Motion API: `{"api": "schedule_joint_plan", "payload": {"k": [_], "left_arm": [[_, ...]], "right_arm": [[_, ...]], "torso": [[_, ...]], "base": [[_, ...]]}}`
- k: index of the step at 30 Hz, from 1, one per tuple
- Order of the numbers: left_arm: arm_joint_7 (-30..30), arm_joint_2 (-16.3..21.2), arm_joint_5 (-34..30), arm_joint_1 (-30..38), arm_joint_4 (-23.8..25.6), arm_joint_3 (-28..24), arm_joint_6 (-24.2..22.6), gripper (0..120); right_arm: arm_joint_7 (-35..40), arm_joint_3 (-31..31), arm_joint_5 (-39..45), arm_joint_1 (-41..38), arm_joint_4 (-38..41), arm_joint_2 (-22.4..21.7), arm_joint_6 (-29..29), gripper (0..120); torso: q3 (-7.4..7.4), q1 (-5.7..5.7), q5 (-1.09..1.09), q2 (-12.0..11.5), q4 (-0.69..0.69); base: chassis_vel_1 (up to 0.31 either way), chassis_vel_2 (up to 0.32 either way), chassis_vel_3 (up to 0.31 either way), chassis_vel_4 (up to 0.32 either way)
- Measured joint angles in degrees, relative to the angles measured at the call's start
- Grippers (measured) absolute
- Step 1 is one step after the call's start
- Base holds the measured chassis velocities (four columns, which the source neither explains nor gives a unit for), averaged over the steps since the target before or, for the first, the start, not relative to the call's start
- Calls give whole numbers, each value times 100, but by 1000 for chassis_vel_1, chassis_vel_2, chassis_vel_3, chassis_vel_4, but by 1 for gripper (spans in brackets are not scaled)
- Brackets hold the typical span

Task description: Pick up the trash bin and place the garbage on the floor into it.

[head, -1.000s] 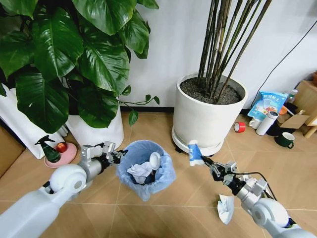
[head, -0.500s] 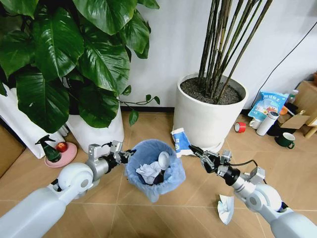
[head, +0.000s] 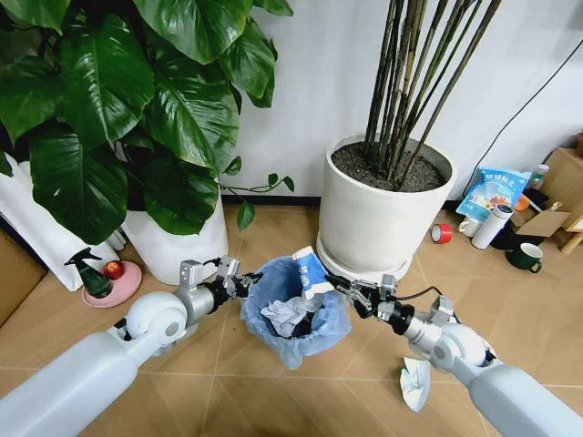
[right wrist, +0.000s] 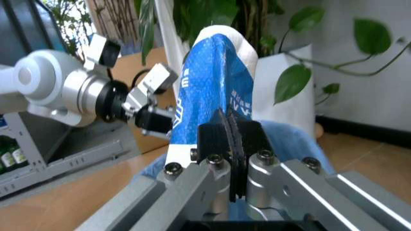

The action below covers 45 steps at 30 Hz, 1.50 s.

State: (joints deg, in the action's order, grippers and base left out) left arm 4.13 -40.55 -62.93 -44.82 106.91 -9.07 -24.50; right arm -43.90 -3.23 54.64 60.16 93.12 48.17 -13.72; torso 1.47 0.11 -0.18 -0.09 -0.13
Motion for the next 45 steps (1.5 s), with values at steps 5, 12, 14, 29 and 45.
{"api": "schedule_joint_plan", "payload": {"k": [5, 12, 14, 29, 45], "left_arm": [[7, 20, -33, 38, -6, -14, -10, 0], [16, 49, -49, 34, 22, -13, -36, 0], [18, 50, -50, 33, 26, -13, -39, 0], [76, 157, -27, -133, 91, 233, -115, 0], [73, 227, 87, -581, 278, 730, -157, 0]], "right_arm": [[-1, 290, -26, -223, -266, 102, 6, 0], [20, 456, -116, -355, -397, 163, 67, 13], [23, 467, -133, -360, -417, 175, 74, 16], [647, -74, -161, 33, -99, 7, 74, 73], [5265, -1631, -572, 2674, 233, 300, 1075, 100]], "torso": [[0, 0, 0, 0, 0], [-1, 0, 0, 0, 0], [-1, 0, 0, 0, 0], [-1, 0, 0, 0, 1], [-2, 0, 1, 1, -1]], "base": [[0, 0, 0, 0], [0, 0, 0, 0], [0, 0, 0, 0], [0, 0, 0, 0], [0, 0, 0, 0]]}}
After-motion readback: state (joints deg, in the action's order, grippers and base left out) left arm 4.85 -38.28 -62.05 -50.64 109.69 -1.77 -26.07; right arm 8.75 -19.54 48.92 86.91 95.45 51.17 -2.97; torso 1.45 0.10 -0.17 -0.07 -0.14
